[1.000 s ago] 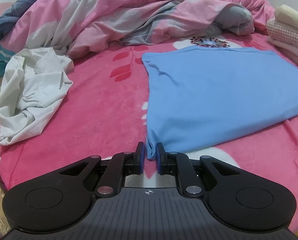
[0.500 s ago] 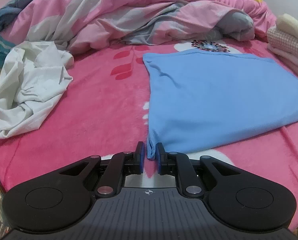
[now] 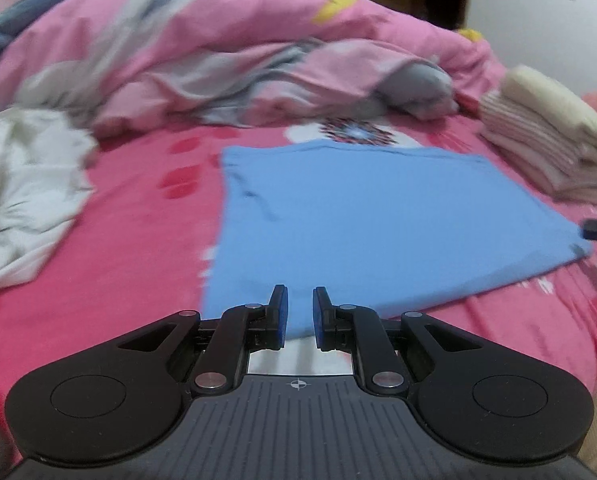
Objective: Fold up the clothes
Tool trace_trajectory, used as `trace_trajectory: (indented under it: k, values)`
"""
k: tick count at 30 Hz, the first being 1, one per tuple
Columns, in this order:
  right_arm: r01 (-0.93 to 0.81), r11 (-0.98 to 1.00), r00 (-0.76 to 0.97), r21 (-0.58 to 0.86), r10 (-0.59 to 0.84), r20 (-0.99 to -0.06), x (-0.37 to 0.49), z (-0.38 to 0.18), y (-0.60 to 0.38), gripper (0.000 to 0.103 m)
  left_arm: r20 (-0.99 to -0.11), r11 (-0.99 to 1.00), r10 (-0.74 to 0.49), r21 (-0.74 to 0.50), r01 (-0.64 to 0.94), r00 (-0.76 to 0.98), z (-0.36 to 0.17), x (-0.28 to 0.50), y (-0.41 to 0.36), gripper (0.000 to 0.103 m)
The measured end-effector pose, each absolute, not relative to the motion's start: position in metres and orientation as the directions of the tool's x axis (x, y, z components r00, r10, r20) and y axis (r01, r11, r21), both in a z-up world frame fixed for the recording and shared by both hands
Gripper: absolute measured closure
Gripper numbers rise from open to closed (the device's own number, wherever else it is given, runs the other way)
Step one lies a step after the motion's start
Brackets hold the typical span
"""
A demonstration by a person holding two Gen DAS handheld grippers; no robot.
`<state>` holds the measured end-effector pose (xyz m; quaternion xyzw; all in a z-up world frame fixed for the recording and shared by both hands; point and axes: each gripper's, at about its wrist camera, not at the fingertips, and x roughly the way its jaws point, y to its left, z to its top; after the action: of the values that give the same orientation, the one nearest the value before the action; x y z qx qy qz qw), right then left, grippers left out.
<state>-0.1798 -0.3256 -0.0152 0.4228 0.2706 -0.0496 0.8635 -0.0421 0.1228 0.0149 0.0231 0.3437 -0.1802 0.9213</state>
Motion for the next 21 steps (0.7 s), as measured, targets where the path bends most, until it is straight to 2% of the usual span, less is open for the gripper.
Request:
trace_trajectory:
  k: [3,6,8,9,11,12,16,20,21]
  values:
    - [0.348,0.634,0.835,0.691,0.126,-0.536,-0.166,-0.031,-0.324,0.094,-0.657,0.947,-0.276,-0.062,0.314,0.702,0.010,-0.038,0.130,0.090]
    - [0.409,0.625,0.830,0.665,0.048,-0.555,-0.190,-0.044,-0.345,0.101,-0.671,0.959,-0.235,-0.042,0.280,0.703,0.006,-0.035,0.137,0.088]
    - [0.446,0.603,0.831,0.661,-0.006,-0.556,-0.213,-0.044,-0.361,0.101,-0.680,0.966,-0.207,-0.028,0.257,0.703,0.002,-0.032,0.141,0.088]
    - [0.478,0.599,0.823,0.642,-0.050,-0.566,-0.225,-0.040,-0.368,0.097,-0.684,0.969,-0.194,-0.021,0.246,0.703,0.001,-0.031,0.144,0.087]
    - [0.575,0.593,0.774,0.564,-0.170,-0.610,-0.243,-0.031,-0.377,0.096,-0.692,0.975,-0.166,-0.007,0.223,0.702,-0.002,-0.029,0.148,0.087]
    - [0.575,0.586,0.779,0.571,-0.181,-0.600,-0.248,-0.027,-0.379,0.096,-0.684,0.973,-0.186,-0.027,0.231,0.706,0.002,-0.027,0.147,0.087]
    - [0.468,0.623,0.837,0.627,-0.084,-0.541,-0.222,-0.018,-0.360,0.096,-0.644,0.951,-0.282,-0.090,0.295,0.711,0.014,-0.014,0.127,0.087]
    - [0.333,0.662,0.842,0.672,0.112,-0.528,-0.163,-0.035,-0.325,0.096,-0.652,0.925,-0.326,-0.072,0.372,0.685,0.001,0.009,0.082,0.087]
    - [0.339,0.662,0.835,0.668,0.116,-0.538,-0.157,-0.040,-0.324,0.096,-0.657,0.919,-0.334,-0.067,0.389,0.676,-0.003,0.015,0.070,0.087]
